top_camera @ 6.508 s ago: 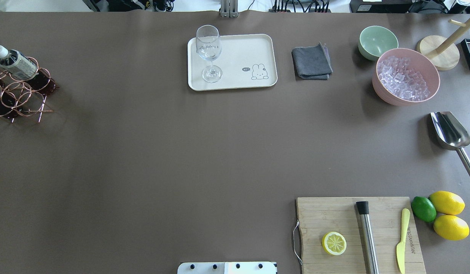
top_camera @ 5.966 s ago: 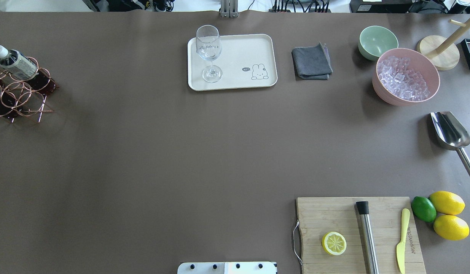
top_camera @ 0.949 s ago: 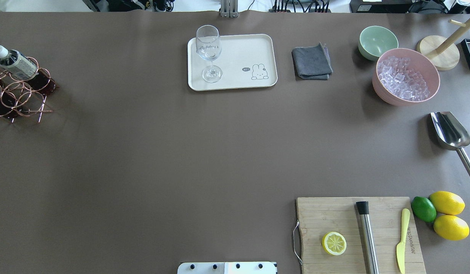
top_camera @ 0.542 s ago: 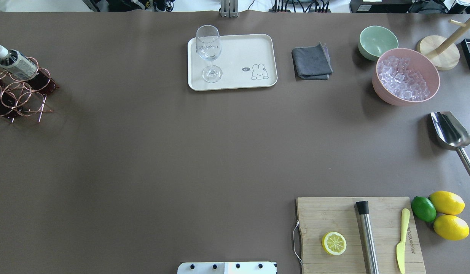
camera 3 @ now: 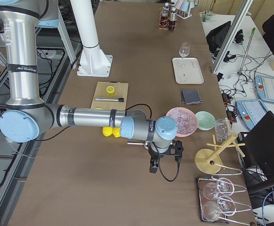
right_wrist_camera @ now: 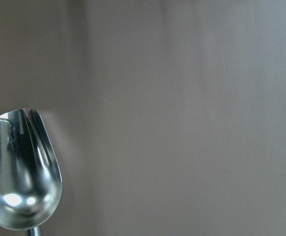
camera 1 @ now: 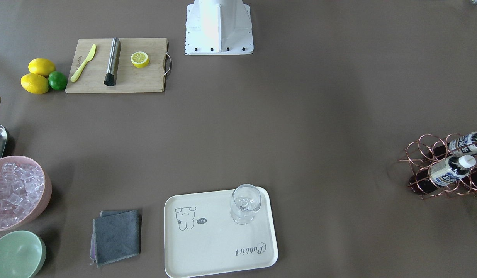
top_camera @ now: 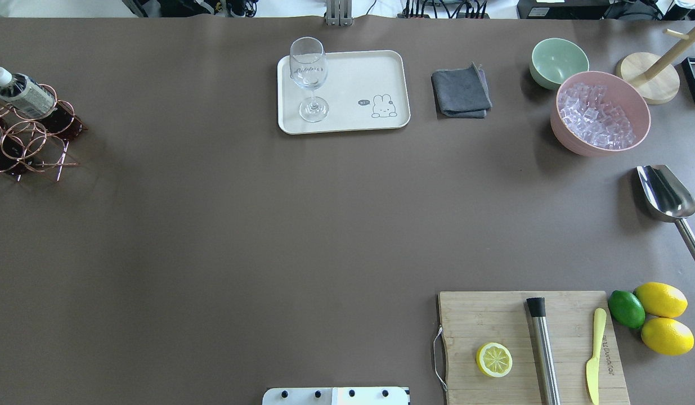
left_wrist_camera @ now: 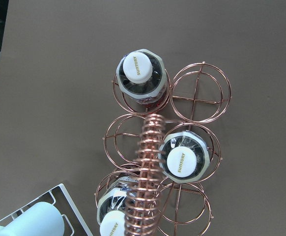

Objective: Take tea from basket to plate

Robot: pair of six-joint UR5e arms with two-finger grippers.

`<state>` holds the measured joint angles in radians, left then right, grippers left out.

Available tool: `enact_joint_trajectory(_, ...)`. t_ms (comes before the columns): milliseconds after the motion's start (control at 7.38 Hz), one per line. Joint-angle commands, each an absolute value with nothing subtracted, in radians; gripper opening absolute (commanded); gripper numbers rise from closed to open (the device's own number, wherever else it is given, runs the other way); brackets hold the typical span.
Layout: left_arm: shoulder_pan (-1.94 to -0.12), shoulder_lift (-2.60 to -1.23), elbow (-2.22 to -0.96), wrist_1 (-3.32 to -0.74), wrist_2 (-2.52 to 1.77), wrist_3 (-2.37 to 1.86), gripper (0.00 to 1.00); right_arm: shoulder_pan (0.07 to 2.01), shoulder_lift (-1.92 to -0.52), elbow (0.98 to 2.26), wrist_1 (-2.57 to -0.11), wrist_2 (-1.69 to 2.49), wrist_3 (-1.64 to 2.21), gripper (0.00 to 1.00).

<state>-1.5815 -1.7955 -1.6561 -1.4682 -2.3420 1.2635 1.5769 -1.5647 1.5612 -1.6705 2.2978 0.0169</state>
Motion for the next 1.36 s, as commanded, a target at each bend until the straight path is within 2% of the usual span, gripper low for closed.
enact_joint_trajectory(0,-1.58,-1.816,-1.644,-1.457,-2.347,1.262,0.98,1.577,-1.565,1.562,-1.671,2.296,0.017,1.0)
enact_joint_trajectory(542,-1.559,-1.827,-1.643,-1.459,-2.352,1.266,0.92,1.577,-1.565,1.56,-1.671,2.296,0.017,1.0)
enact_joint_trajectory(814,-1.545,-1.83,-1.644,-1.468,-2.349,1.27,0.77,1.577,-1.565,1.56,-1.671,2.296,0.017,1.0)
enact_joint_trajectory(949,-1.542,-1.829,-1.641,-1.467,-2.339,1.293,0.64,1.577,-1.565,1.56,-1.671,2.296,0.017,1.0)
enact_joint_trajectory(1220,-1.542,-1.822,-1.643,-1.46,-2.339,1.296,0.09,1.577,-1.565,1.562,-1.671,2.296,0.017,1.0)
